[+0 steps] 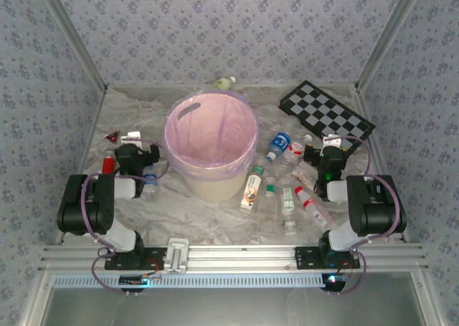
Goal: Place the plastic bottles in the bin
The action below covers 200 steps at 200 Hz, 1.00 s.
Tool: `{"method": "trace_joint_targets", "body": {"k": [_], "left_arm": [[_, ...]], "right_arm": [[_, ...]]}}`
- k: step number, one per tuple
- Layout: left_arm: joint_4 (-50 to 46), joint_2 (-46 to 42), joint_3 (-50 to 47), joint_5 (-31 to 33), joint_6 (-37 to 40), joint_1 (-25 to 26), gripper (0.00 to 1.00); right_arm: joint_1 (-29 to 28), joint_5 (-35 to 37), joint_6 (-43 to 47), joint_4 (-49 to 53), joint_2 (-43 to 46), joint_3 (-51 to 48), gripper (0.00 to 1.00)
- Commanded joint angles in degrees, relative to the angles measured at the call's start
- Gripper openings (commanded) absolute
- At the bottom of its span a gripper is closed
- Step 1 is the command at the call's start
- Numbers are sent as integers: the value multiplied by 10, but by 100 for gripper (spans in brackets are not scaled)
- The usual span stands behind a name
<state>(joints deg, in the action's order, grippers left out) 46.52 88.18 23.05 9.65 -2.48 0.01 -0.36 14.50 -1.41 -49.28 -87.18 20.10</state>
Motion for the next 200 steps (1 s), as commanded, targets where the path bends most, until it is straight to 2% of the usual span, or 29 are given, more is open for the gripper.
{"method": "trace_joint_targets", "body": {"k": [1, 168, 179, 184, 190, 200], "left_arm": [[14, -4, -1, 3, -6, 0, 99], [10, -4, 2, -8, -5, -2, 99], [-40, -23, 20, -16, 0, -2, 99], [-85, -43, 36, -13, 1, 0, 99], [-152, -70, 60, -5, -2, 1, 99], [-231, -114, 94, 11, -8, 1, 99]], "right_arm": [[2, -2, 9, 1, 0, 10, 100], [4, -5, 7, 4, 0, 11, 100], [2, 0, 8, 14, 11, 13, 100], [5, -16, 6, 58, 28, 25, 100], [5, -13, 10, 65, 36, 31, 100], [1, 13, -3, 173, 71, 69, 100]]}}
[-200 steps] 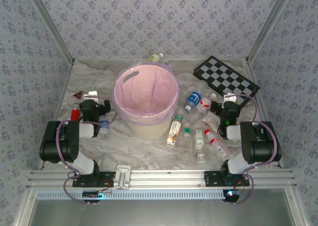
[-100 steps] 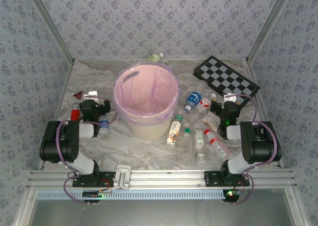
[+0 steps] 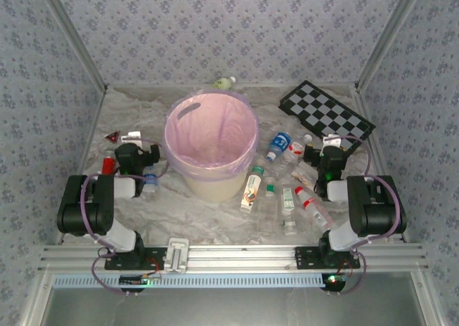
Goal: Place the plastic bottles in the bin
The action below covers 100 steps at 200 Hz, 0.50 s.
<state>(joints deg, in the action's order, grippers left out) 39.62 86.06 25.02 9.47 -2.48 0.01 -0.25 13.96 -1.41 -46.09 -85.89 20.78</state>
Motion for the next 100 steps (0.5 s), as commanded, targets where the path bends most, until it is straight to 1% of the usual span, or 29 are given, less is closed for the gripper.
{"method": "trace_joint_targets", "body": {"k": [1, 15, 25, 36, 51, 68, 100], "left_arm": [[-169, -98, 78, 15, -9, 1, 99], [-275, -151, 127, 40, -39, 2, 99], [-382, -169, 174, 56, -64, 2, 99], [-485, -167, 226, 82, -95, 1, 99], [-608, -142, 276, 99, -123, -1, 99], [-676, -113, 298, 82, -131, -4, 95], [-731, -80, 300, 32, -147, -11, 89]], "right_arm": [[0, 18, -6, 154, 64, 67, 100], [6, 26, -64, 334, 111, 138, 100], [5, 33, -88, 432, 128, 183, 100], [4, 27, -114, 543, 135, 236, 100], [4, -20, -128, 667, 132, 294, 100], [3, -73, -131, 750, 136, 327, 100], [6, -137, -158, 802, 163, 342, 100]]}}
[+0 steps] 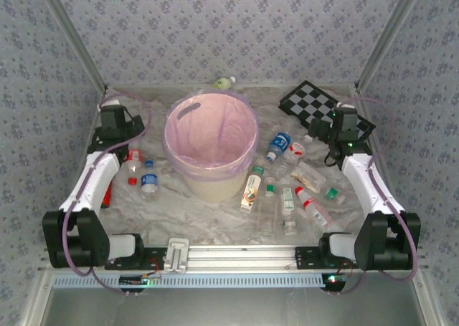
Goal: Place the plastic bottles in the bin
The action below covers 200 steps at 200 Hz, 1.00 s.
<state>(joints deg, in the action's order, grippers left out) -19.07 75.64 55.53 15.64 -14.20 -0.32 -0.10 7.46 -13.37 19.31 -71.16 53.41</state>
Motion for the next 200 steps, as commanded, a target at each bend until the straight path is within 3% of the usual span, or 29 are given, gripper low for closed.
{"method": "trace_joint_targets", "body": {"k": [1, 48, 76, 94, 128, 169, 200], "left_arm": [[-146, 25, -6, -30, -31, -8, 89], [-115, 47, -39, -121, -56, -66, 81], [-87, 94, -34, -133, -43, -68, 83], [-89, 142, -6, -146, -24, -71, 88], [-72, 198, 30, -171, -18, -71, 88], [-54, 223, 39, -185, -23, -71, 72], [-63, 204, 47, -189, -14, -71, 60]], "right_arm": [[5, -74, -39, 149, 16, 16, 100], [15, -154, -30, 206, 30, 55, 100], [17, -223, -38, 197, 66, 40, 100], [19, -299, -55, 187, 90, 34, 100], [18, -435, -98, 125, 131, 27, 100], [-29, -555, -157, 56, 156, 40, 93], [-117, -515, -130, 93, 131, 85, 80]]}}
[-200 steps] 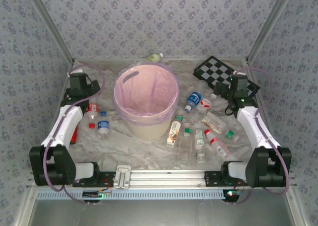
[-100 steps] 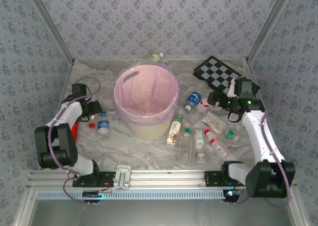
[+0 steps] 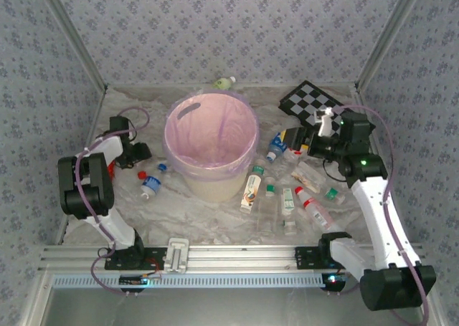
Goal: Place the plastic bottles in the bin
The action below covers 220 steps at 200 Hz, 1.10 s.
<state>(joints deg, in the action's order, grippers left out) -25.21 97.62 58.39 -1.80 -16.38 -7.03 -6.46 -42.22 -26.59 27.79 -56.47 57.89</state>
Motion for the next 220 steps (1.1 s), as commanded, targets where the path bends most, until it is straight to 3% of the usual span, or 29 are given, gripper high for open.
{"method": "trace_joint_targets", "body": {"k": [1, 28, 59, 136, 168, 220], "left_arm": [[-2, -16, 19, -15, 9, -4, 59], [-18, -56, 32, -16, 14, -4, 52], [-38, -121, 45, -26, 17, -4, 50], [-78, -360, 99, -30, -22, 15, 45], [-67, -432, 174, -48, -44, 103, 41], [-153, -371, 297, -70, 31, 339, 32]], "right_arm": [[-56, -17, 3, 9, -17, 41, 79], [-116, 10, 0, -5, -39, 64, 70], [-147, 46, 0, -13, -66, 81, 62], [-122, 109, 9, 8, -55, 94, 57], [-113, 120, 2, 5, -55, 90, 54], [-95, 141, 6, 18, -46, 92, 54]]}}
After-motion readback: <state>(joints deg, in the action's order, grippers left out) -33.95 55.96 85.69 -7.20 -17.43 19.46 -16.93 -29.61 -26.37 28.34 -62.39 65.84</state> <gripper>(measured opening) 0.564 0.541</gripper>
